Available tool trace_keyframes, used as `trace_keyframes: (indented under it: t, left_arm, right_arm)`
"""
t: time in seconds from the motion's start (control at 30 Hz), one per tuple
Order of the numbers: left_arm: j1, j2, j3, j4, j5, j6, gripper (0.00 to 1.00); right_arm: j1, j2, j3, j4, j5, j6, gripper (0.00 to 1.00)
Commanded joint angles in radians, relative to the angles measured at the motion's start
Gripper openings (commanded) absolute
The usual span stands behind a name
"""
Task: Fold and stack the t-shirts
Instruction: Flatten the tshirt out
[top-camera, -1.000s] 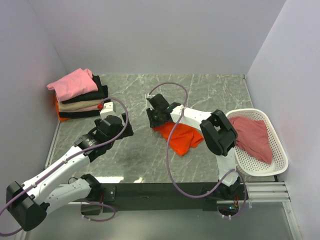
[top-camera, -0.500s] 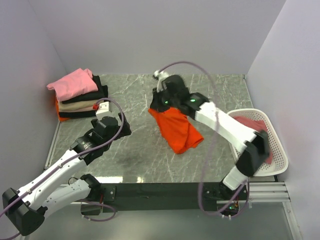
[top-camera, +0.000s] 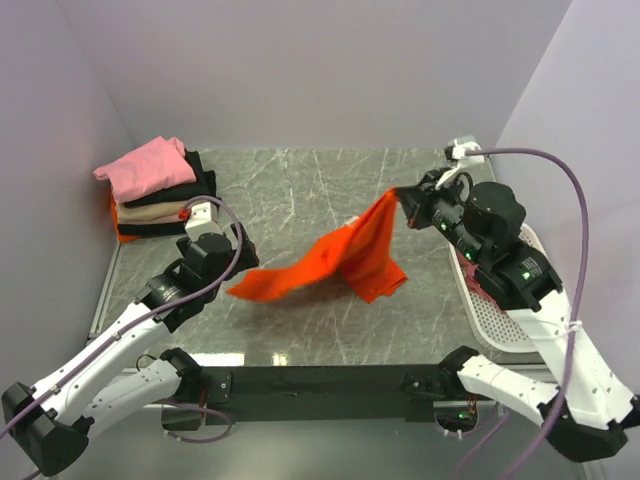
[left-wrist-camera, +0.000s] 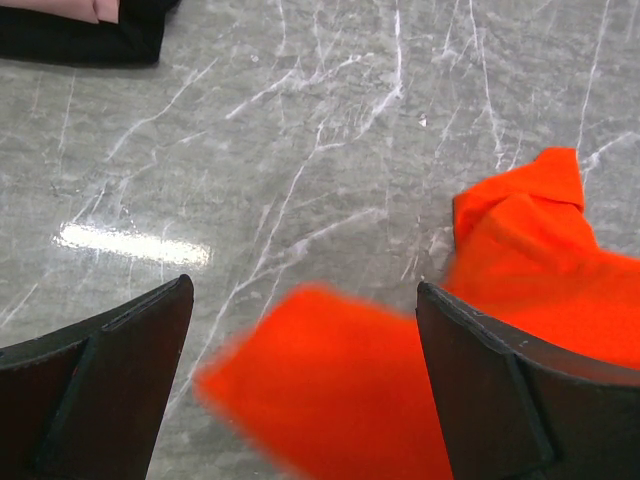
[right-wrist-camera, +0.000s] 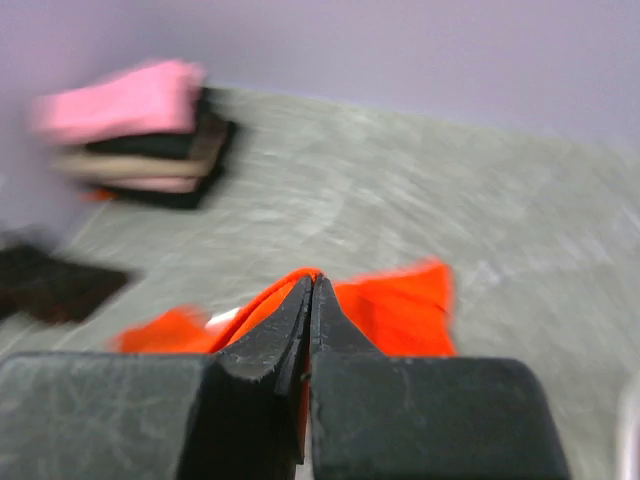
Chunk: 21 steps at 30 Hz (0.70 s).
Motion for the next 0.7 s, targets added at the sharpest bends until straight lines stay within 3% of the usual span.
trace_keyframes:
  t: [0.0, 0.1, 0.17, 0.23, 0.3, 0.37, 0.53, 0.67]
  left_arm:
    - [0.006, 0.044, 0.024, 0.044, 0.018, 0.008, 0.99]
    - [0.004, 0.110, 0.033, 0.071, 0.043, 0.020, 0.99]
    - [0.004, 0.148, 0.036, 0.090, 0.054, 0.020, 0.99]
    - [0.006, 0.165, 0.030, 0.100, 0.058, 0.014, 0.99]
    - [0.006, 0.188, 0.021, 0.100, 0.057, -0.004, 0.99]
    - [0.006, 0.199, 0.004, 0.091, 0.048, -0.029, 0.99]
    - [0.059, 0.199, -0.055, 0.105, 0.110, -0.050, 0.99]
    - [0.127, 0.191, -0.091, 0.120, 0.181, -0.060, 0.99]
  right_arm:
    - [-0.143, -0.008, -0.165, -0.088, 0.171, 0.109, 0.00]
    - [-0.236, 0.009, -0.265, -0.138, 0.258, 0.148, 0.00]
    - [-0.247, 0.058, -0.307, -0.176, 0.315, 0.162, 0.15]
    - [-0.247, 0.083, -0.328, -0.192, 0.327, 0.177, 0.43]
    - [-0.230, 0.078, -0.367, -0.174, 0.277, 0.176, 0.50]
    - [-0.174, 0.025, -0.419, -0.096, 0.201, 0.156, 0.62]
    - [0.027, -0.017, -0.503, 0.078, -0.127, 0.174, 0.64]
    - [0.197, 0.113, -0.543, 0.225, -0.205, 0.246, 0.61]
